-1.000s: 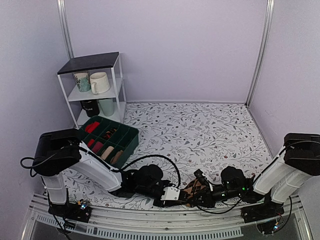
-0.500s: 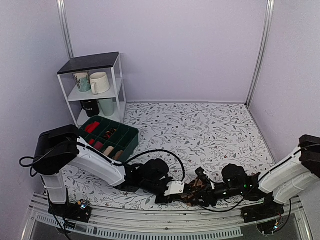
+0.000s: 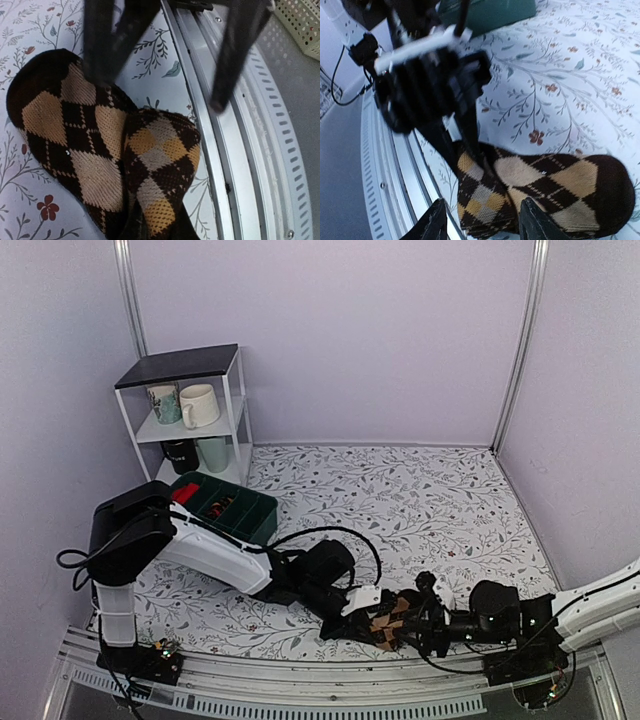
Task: Roll the socks
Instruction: Roll the sock at the center of the board.
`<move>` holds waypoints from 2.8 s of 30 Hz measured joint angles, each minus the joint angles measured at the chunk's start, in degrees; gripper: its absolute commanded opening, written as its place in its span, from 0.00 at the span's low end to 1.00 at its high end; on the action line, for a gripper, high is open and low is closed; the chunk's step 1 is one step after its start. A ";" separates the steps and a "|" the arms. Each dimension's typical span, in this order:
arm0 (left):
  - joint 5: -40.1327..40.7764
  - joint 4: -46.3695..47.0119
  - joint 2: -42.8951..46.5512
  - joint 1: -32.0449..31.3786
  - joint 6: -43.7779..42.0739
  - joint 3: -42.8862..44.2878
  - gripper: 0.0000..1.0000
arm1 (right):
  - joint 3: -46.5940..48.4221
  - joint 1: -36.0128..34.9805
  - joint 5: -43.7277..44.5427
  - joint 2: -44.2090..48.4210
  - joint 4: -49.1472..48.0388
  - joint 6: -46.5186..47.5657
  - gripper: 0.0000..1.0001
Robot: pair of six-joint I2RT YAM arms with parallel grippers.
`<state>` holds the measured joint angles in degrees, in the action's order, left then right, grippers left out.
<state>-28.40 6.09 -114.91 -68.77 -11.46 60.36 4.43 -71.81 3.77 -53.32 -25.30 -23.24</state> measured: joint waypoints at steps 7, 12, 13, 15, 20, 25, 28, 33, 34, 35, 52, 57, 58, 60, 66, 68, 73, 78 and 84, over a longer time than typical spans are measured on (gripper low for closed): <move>-5.81 -4.07 -2.51 1.68 0.39 3.76 0.00 | 2.67 -7.21 6.34 -12.09 1.81 0.24 0.50; -8.57 -4.31 -3.26 2.69 0.39 4.09 0.00 | 5.01 -8.15 9.55 -16.59 1.79 -0.42 0.50; -8.66 -4.28 -3.28 2.73 0.39 4.09 0.00 | 4.92 -8.22 10.19 -15.82 2.16 -0.96 0.50; -8.74 -4.04 -3.28 2.78 0.39 3.98 0.00 | 4.31 -8.44 12.28 -11.91 3.72 -2.25 0.53; -8.85 -3.17 -3.21 2.80 0.52 3.45 0.00 | 4.85 -8.41 19.30 1.14 14.27 -8.68 0.66; -8.90 -1.46 -3.04 2.84 0.85 2.51 0.00 | 5.31 -6.86 24.48 9.29 26.77 -20.65 0.69; -8.87 -0.79 -2.95 2.84 0.90 2.12 0.00 | 5.25 -4.04 25.07 11.19 31.45 -27.08 0.72; -8.87 -0.50 -2.95 2.84 0.90 1.99 0.00 | 5.25 -0.09 24.52 9.60 34.14 -31.87 0.76; -8.87 -0.44 -2.95 2.84 0.90 1.97 0.00 | 5.25 1.31 23.85 8.74 33.83 -32.26 0.76; -8.90 -0.39 -2.95 2.84 0.90 1.95 0.00 | 5.14 2.78 23.15 7.74 33.27 -32.22 0.75; -8.74 1.16 -2.82 2.84 1.18 1.07 0.00 | 6.05 10.16 9.07 -12.07 13.33 -23.93 0.11; -7.26 3.89 -1.36 2.84 2.91 -1.84 0.00 | 8.22 15.02 4.31 -17.46 9.40 -20.46 0.00; -6.47 4.33 -0.63 2.84 3.50 -2.73 0.00 | 9.03 16.72 2.56 -18.86 8.28 -19.04 0.00; -4.17 4.83 1.31 2.84 5.07 -4.90 0.00 | 10.93 20.13 -1.36 -21.51 6.40 -16.04 0.00; 5.55 1.97 8.20 2.73 10.58 -9.92 0.00 | 26.38 27.78 -17.90 -36.26 3.89 -4.61 0.00; 8.48 0.55 9.97 2.71 12.26 -10.86 0.00 | 32.65 28.30 -23.21 -41.62 3.78 -1.31 0.00; 12.39 -1.44 11.37 2.29 15.15 -11.15 0.00 | 38.12 28.44 -30.29 -48.83 2.03 2.51 0.08; 12.52 -0.98 10.34 2.27 16.48 -10.93 0.00 | 37.59 28.98 -30.77 -49.22 1.57 4.13 0.31; 10.40 0.55 8.83 2.89 17.73 -10.05 0.00 | 32.33 29.24 -28.98 -42.32 3.10 5.60 0.40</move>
<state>-18.00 6.63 -106.08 -65.89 6.26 50.30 36.75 -42.57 -25.21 -95.64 -22.20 -17.65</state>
